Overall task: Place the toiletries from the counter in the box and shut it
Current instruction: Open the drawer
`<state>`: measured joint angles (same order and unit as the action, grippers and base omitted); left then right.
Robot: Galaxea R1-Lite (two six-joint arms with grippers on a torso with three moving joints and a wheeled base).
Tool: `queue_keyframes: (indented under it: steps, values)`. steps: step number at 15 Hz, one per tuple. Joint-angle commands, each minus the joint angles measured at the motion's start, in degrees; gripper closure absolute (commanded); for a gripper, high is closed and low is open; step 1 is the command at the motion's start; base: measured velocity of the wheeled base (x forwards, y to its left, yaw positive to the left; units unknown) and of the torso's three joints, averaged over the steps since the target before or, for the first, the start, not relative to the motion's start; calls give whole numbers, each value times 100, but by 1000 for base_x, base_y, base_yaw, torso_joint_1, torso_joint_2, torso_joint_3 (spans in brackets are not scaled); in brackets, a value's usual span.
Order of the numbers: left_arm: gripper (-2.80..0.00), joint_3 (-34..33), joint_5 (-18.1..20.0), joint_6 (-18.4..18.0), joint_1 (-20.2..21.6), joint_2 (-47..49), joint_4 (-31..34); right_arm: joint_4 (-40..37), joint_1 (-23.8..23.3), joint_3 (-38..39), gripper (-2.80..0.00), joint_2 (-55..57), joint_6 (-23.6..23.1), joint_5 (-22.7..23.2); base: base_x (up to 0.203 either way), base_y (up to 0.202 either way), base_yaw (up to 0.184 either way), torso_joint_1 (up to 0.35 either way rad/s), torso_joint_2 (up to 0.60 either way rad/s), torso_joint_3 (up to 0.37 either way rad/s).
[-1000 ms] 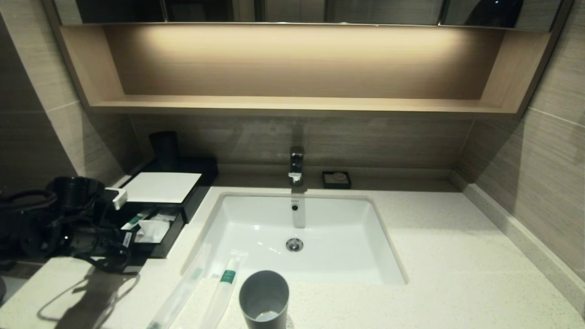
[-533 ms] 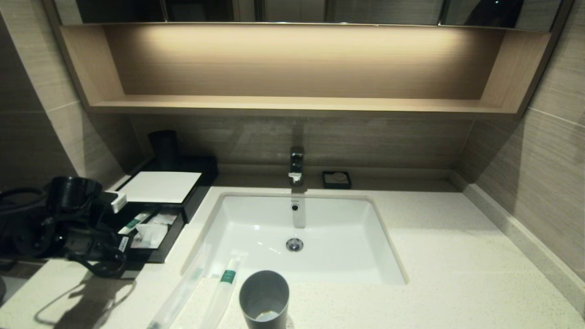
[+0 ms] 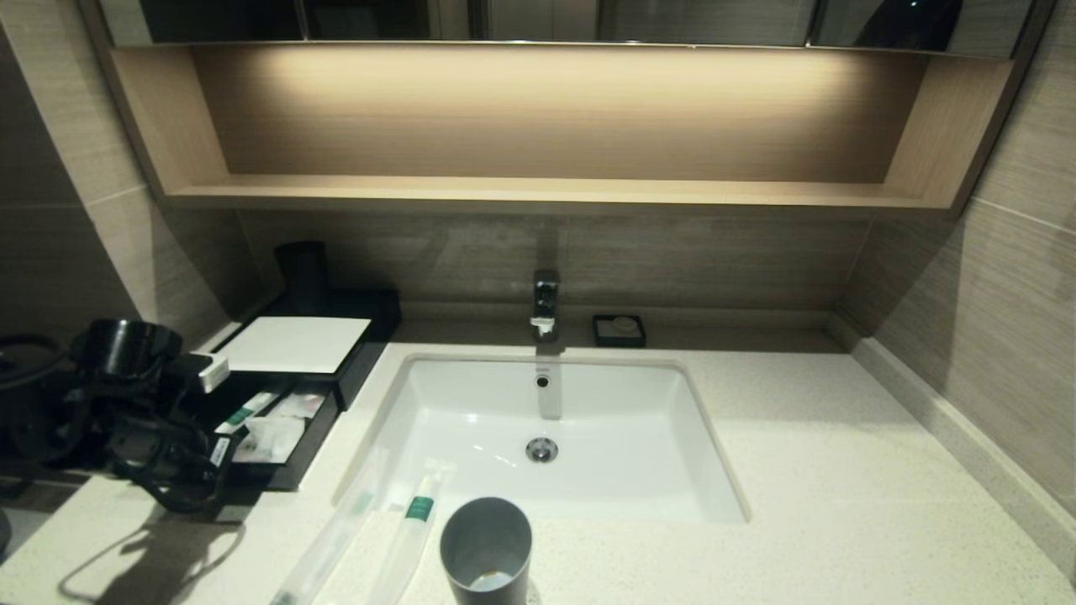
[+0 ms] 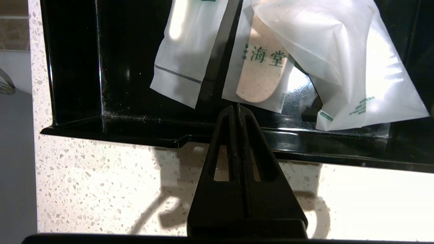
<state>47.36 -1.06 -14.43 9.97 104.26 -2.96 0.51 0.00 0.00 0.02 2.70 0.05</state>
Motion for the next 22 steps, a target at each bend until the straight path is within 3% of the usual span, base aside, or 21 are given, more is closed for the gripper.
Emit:
queue_keyframes:
  steps: [1,7,15,22]
  values:
    - [0,19,-8,-14,5,-122,131,2,0,0,0,-2,2,4,0,0,0,0,0,0]
    - [0,36,-8,-8,5,-381,151,2,0,0,0,-2,2,-5,0,0,0,0,0,0]
    - [0,177,69,479,31,-1212,278,2,0,0,0,-2,2,-5,0,0,0,0,0,0]
    - [0,178,1294,442,-184,-1775,1542,2,0,0,0,-2,2,-2,0,0,0,0,0,0]
